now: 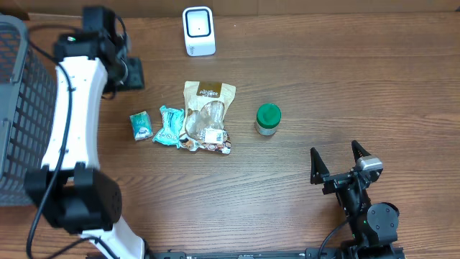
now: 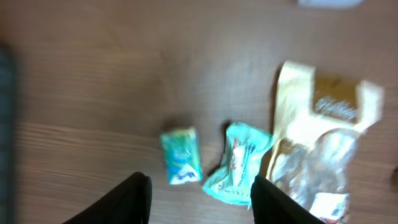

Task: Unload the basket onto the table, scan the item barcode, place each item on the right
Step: 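Place the second green wipes pack on the table beside the first, then move the left gripper into the basket and grasp the orange snack pack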

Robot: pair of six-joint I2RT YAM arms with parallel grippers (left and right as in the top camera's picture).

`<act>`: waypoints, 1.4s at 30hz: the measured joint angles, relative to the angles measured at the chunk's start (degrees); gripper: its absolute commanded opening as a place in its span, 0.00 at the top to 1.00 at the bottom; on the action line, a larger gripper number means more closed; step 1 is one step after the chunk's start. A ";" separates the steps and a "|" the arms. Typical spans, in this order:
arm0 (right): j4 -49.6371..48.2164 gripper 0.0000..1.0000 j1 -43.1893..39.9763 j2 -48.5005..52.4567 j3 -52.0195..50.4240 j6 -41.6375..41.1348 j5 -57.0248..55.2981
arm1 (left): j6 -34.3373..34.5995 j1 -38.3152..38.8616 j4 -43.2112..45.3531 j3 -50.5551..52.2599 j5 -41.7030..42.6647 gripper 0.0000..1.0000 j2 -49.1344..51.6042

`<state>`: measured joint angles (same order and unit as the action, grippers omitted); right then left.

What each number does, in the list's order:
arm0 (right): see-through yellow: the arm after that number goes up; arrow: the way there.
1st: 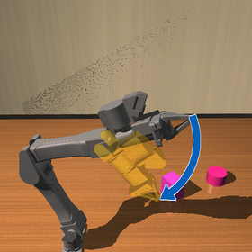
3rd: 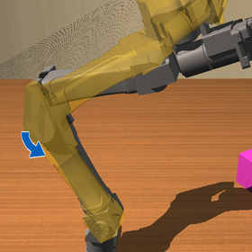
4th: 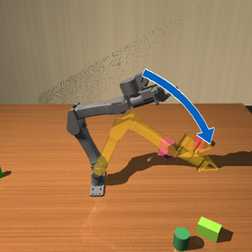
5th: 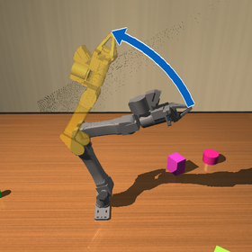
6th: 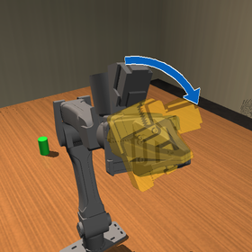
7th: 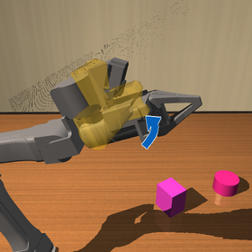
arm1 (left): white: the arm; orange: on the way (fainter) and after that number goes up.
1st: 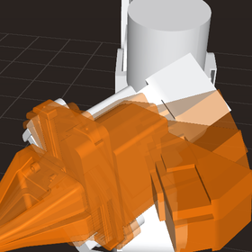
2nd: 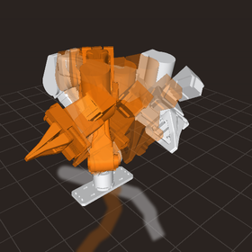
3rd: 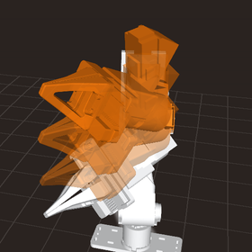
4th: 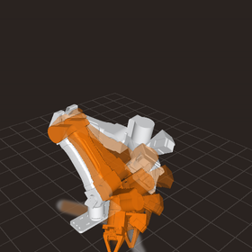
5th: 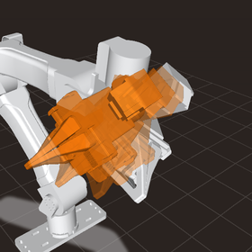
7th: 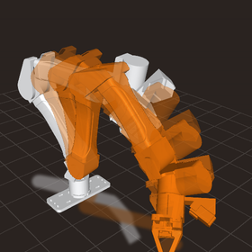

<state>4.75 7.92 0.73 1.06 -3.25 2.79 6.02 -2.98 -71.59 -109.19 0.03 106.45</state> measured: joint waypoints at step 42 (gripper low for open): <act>0.00 0.00 0.00 0.00 0.00 0.02 0.00 | -12.66 -43.08 20.20 12.20 -19.23 0.02 -6.45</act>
<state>4.75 7.92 0.73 1.06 -3.22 2.79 -6.63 -46.06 -51.40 -96.99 -19.20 100.01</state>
